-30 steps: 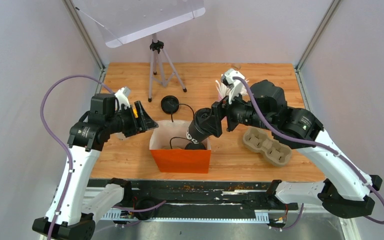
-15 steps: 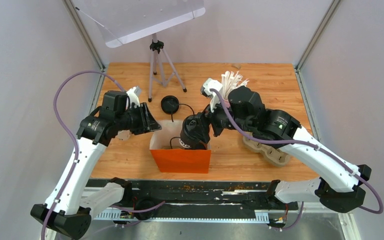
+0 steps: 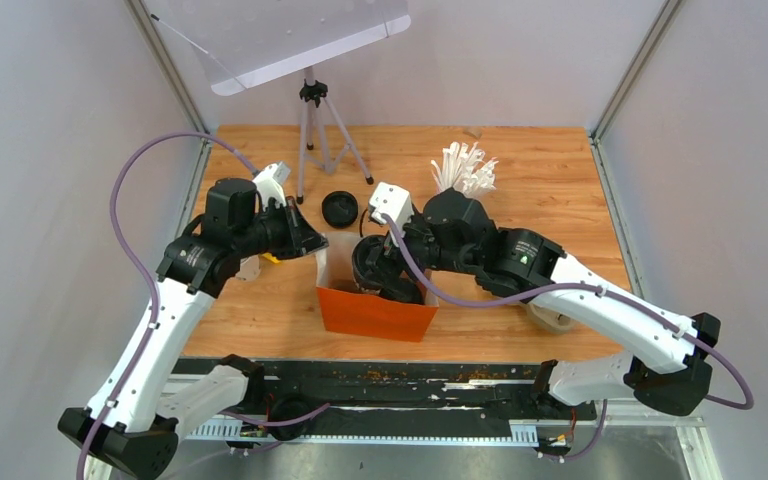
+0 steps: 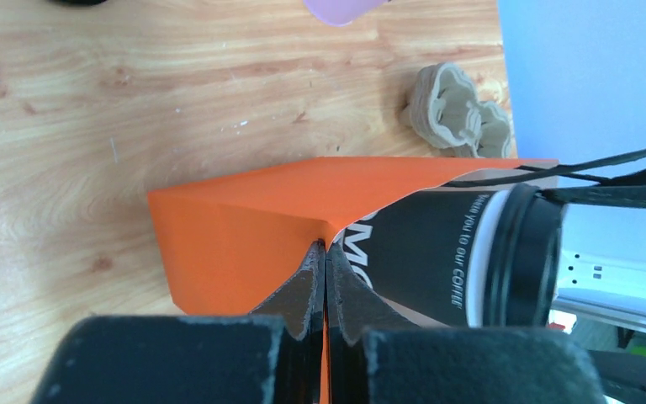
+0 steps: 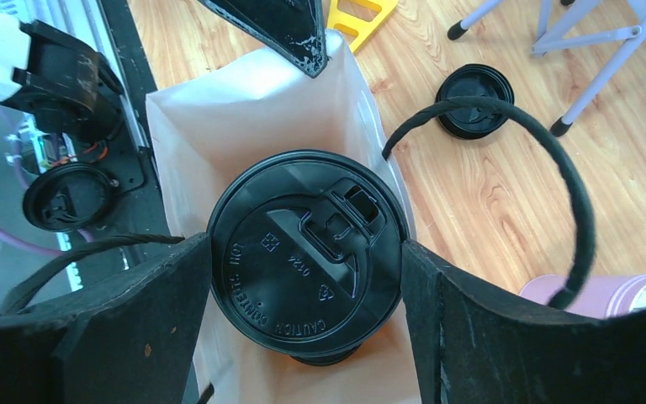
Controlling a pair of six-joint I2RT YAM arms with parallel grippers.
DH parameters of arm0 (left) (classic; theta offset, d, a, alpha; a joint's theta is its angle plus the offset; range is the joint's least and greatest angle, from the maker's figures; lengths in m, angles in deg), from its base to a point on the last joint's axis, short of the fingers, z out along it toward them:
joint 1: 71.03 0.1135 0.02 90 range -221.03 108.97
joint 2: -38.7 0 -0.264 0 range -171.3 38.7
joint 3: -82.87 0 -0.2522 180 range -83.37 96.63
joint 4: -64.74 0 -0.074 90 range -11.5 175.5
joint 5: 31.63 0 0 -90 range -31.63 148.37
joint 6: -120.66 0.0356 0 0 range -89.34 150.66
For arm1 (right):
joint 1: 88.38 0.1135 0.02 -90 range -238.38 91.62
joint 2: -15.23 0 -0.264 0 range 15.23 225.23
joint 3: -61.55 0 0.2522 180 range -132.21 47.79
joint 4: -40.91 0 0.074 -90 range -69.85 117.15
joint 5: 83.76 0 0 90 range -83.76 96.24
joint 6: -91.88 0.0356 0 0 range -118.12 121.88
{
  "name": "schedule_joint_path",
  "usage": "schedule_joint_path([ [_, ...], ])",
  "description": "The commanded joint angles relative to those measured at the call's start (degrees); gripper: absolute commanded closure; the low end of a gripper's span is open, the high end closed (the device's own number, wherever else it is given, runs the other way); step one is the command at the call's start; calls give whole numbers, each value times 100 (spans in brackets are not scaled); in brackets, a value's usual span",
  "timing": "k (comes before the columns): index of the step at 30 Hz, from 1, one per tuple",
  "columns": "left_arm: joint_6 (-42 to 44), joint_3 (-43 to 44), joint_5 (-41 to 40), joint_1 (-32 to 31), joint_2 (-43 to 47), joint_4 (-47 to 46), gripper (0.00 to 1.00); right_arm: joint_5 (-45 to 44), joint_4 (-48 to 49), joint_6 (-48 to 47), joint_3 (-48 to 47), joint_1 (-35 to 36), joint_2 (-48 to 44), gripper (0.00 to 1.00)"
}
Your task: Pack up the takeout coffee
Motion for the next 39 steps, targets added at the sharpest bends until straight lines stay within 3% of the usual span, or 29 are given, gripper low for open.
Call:
schedule_joint_path([
  [1,84,-285,260,-23,300,-1114,100,-80,555,-498,250,41,-106,22],
  [9,633,-667,524,-24,414,-1829,100,-67,932,-1070,624,174,3,22],
  [18,846,-942,752,-30,442,-2109,87,-564,1106,-1149,994,458,50,22],
  [21,965,-538,535,-26,449,-1441,65,-694,1155,-1154,1132,582,37,22],
  [25,1444,79,113,-29,535,-177,42,-926,1189,-1147,1252,880,80,22],
  [30,1554,545,-132,-25,582,1162,36,-1393,1154,-820,1333,1197,174,22],
  [35,1213,338,489,-24,960,1379,31,-1908,1206,-737,1457,1611,214,22],
  [39,1330,89,436,-25,1158,1493,29,-2246,1235,-710,1479,1881,326,22],
])
